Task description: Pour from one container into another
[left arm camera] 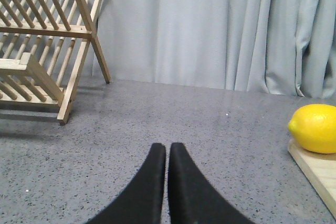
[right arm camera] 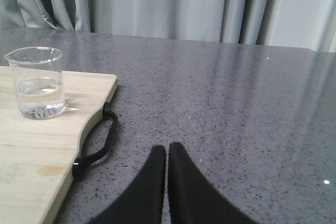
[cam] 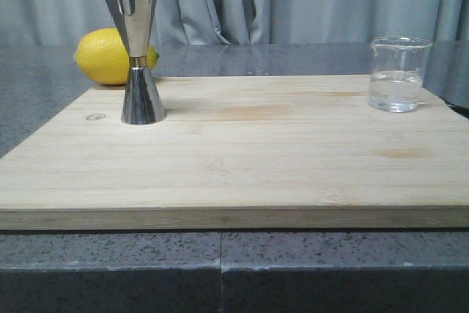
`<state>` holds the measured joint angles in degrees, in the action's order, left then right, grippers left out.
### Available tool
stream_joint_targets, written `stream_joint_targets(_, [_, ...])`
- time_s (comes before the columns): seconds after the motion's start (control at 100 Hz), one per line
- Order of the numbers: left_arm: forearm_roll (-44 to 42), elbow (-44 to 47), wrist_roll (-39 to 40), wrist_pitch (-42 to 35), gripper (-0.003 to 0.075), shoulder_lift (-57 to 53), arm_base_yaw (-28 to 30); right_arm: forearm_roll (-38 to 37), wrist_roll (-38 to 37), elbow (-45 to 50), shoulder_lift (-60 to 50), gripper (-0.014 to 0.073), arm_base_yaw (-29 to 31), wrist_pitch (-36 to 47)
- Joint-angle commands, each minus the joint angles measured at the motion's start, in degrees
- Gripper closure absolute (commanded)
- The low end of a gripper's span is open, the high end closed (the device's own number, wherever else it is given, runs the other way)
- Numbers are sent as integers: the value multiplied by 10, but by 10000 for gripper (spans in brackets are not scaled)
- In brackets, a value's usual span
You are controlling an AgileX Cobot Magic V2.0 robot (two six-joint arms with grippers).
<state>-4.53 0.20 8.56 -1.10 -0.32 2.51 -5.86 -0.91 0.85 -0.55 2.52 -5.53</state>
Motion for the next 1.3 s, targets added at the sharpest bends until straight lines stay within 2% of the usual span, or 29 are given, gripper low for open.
stream_joint_targets(0.0, [4, 16, -1, -47, 739, -12, -4, -6, 5, 4, -11, 640, 4, 46])
stream_joint_targets(0.52, [4, 16, -1, -35, 739, -12, -4, 0, 5, 4, -11, 640, 4, 68])
stream_joint_targets(0.69, [45, 15, -1, -37, 739, -12, -4, 21, 4, 1, -11, 640, 4, 80])
stream_joint_targets(0.82, [67, -1, -1, -36, 739, -12, -4, 59, -2, -26, -11, 640, 4, 38])
stream_joint_targets(0.91, [78, -28, -1, -24, 739, -12, -4, 64, -2, -64, -11, 640, 4, -9])
stream_joint_targets(1.05, [80, -101, -1, 36, 739, 6, -4, 69, -2, -137, 7, 640, 4, -51])
stream_joint_targets(1.29, [119, -257, -2, 122, 738, 124, -26, 75, -2, -285, 133, 640, 4, -124])
